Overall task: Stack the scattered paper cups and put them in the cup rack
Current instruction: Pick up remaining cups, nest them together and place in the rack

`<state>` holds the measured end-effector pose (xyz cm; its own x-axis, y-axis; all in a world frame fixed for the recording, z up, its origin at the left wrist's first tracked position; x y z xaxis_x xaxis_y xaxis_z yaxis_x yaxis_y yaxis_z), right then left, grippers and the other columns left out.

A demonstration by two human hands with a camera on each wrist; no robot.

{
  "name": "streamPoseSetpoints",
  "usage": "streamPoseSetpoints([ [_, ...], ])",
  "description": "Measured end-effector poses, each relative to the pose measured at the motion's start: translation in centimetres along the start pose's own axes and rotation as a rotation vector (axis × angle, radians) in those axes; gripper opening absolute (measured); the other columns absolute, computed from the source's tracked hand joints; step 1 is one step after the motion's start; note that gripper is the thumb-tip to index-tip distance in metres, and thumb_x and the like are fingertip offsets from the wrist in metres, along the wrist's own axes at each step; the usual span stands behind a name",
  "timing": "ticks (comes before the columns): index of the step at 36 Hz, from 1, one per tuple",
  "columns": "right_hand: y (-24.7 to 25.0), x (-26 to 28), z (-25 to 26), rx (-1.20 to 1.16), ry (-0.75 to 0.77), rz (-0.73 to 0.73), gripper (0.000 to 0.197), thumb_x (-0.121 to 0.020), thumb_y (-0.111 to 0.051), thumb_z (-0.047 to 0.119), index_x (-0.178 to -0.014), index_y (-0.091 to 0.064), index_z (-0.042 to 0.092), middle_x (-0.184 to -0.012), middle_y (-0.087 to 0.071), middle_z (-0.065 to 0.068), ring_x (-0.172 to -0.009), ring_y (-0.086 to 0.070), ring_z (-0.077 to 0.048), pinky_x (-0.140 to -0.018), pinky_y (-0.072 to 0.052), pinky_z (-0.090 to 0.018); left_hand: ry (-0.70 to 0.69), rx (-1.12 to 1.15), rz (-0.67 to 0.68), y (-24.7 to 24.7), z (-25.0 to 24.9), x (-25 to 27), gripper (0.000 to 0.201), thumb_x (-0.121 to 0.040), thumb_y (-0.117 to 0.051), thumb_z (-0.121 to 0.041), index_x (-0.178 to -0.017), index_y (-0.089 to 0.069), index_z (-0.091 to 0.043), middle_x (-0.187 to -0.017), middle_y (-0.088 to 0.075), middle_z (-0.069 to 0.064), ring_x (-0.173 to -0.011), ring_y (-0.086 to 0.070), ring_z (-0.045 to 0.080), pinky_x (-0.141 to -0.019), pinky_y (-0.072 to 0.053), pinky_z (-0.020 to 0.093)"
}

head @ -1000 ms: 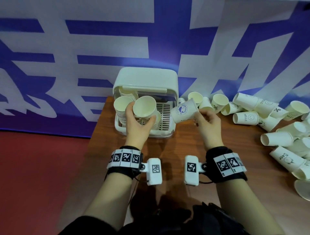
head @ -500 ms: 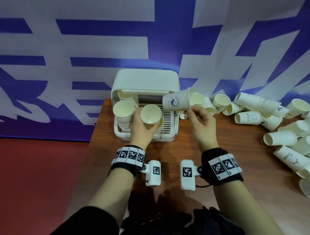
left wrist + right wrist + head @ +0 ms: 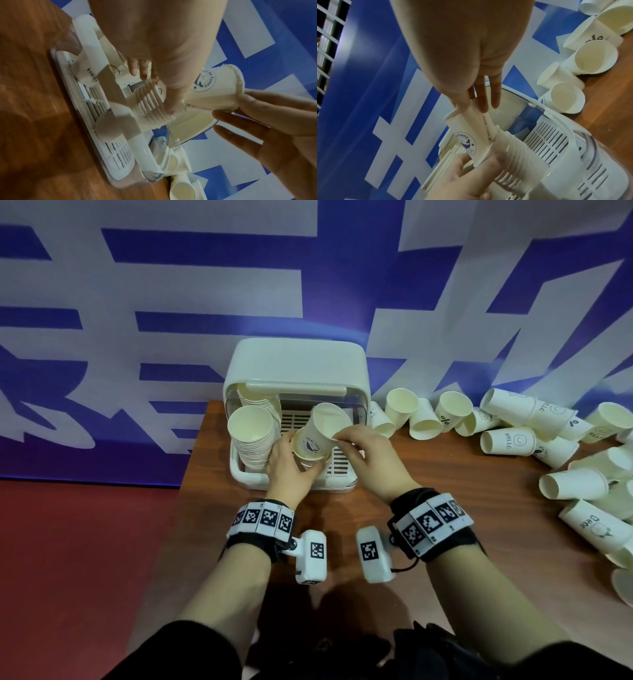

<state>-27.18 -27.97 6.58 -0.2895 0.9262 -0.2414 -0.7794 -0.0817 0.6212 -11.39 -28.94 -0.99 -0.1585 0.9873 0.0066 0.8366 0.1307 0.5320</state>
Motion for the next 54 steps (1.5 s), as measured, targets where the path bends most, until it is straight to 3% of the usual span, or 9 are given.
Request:
streamPoseSetpoints([
  [6,-1.2,-0.8,-0.3,0.179,0.078,0.085,0.02,-0.093,-0.052,0.012,-0.099,-0.068,0.001,-0.098,-0.064,-0.011,-0.094,-0.06,-0.029,-0.084,-0.048,-0.043,0.016,-0.02,0.044,0.2,0.6,0.2,0.08,-0.072,-0.08,-0.037,-0.137,-0.04,-0.012,-0.135,-0.042,0.01,-0.128,-0.042,0.028,-0.106,-0.036,0.048],
  [12,-2.3,-0.9,-1.3,0.265,0.049,0.113,0.022,-0.093,-0.052,0.016,-0.099,-0.069,0.005,-0.112,-0.059,-0.013,-0.101,-0.059,-0.033,-0.083,-0.049,-0.05,0.039,0.021,0.103,0.1,1.5,0.2,0.078,-0.077,-0.078,-0.031,-0.142,-0.038,-0.015,-0.142,-0.042,0.006,-0.133,-0.037,0.022,-0.111,-0.033,0.043],
  [19,-3.3,-0.6,-1.7,0.259,-0.024,0.174,0.023,-0.095,-0.052,0.014,-0.111,-0.066,0.005,-0.14,-0.045,-0.013,-0.113,-0.056,-0.031,-0.095,-0.044,-0.036,0.06,0.057,0.176,0.8,1.9,0.2,0.061,-0.089,-0.063,-0.014,-0.144,-0.036,-0.017,-0.146,-0.04,0.003,-0.135,-0.038,0.018,-0.11,-0.03,0.03],
  [21,-3.5,-0.4,-2.0,0.235,-0.036,0.177,0.025,-0.096,-0.051,0.014,-0.116,-0.064,0.007,-0.146,-0.04,-0.011,-0.121,-0.052,-0.028,-0.097,-0.042,-0.033,0.078,0.072,0.179,1.0,2.2,0.1,0.054,-0.094,-0.052,-0.009,-0.145,-0.036,-0.018,-0.147,-0.041,0.003,-0.135,-0.039,0.019,-0.114,-0.03,0.036],
  [28,-4.2,-0.1,-2.3,0.183,-0.087,0.184,0.048,-0.098,-0.046,0.019,-0.144,-0.035,0.017,-0.157,-0.02,-0.008,-0.129,-0.045,-0.028,-0.101,-0.042,-0.04,0.074,0.131,0.102,1.3,1.1,0.0,0.04,-0.103,-0.037,-0.025,-0.14,-0.043,-0.012,-0.141,-0.048,0.006,-0.132,-0.042,0.019,-0.113,-0.031,0.038],
  [32,-4.2,-0.2,-2.8,0.186,-0.135,0.178,0.051,-0.099,-0.044,0.023,-0.147,-0.029,0.013,-0.154,-0.03,-0.007,-0.129,-0.045,-0.025,-0.105,-0.038,-0.035,0.041,0.102,0.105,0.8,0.9,-0.3,0.039,-0.103,-0.036,-0.024,-0.139,-0.045,-0.012,-0.137,-0.051,0.006,-0.125,-0.047,0.017,-0.108,-0.035,0.032],
  [36,-4.5,-0.3,-3.6,0.183,-0.163,0.16,0.051,-0.097,-0.046,0.022,-0.146,-0.032,0.012,-0.146,-0.042,-0.006,-0.124,-0.049,-0.024,-0.099,-0.044,-0.039,0.027,0.079,0.126,0.5,1.4,-0.5,0.038,-0.101,-0.039,-0.022,-0.138,-0.046,-0.017,-0.133,-0.053,0.005,-0.122,-0.05,0.019,-0.107,-0.039,0.043],
  [49,-5.1,0.0,-4.6,0.16,-0.255,0.163,0.052,-0.099,-0.043,0.03,-0.147,-0.03,0.017,-0.14,-0.047,-0.01,-0.125,-0.047,-0.023,-0.099,-0.043,-0.04,0.06,-0.009,0.146,0.7,1.0,-0.2,0.042,-0.102,-0.039,-0.025,-0.142,-0.041,-0.017,-0.141,-0.048,0.005,-0.129,-0.045,0.021,-0.109,-0.036,0.044],
  [54,-4.4,0.4,-4.4,0.055,-0.285,0.147,0.059,-0.098,-0.048,0.028,-0.149,-0.023,0.016,-0.152,-0.032,-0.006,-0.139,-0.031,-0.018,-0.107,-0.024,-0.022,0.052,-0.107,0.139,1.1,0.0,-0.3,0.043,-0.101,-0.039,-0.025,-0.143,-0.04,-0.016,-0.141,-0.048,0.007,-0.129,-0.046,0.024,-0.108,-0.038,0.043],
])
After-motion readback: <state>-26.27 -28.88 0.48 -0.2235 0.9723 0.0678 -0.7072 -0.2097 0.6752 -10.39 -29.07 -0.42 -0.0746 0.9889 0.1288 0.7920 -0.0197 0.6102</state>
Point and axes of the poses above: each hand's wrist, its own x-axis away from the middle knuckle, its own y-axis out of the back of the hand, z = x × y, the point moved 4 cm from there along -x, towards the middle knuckle
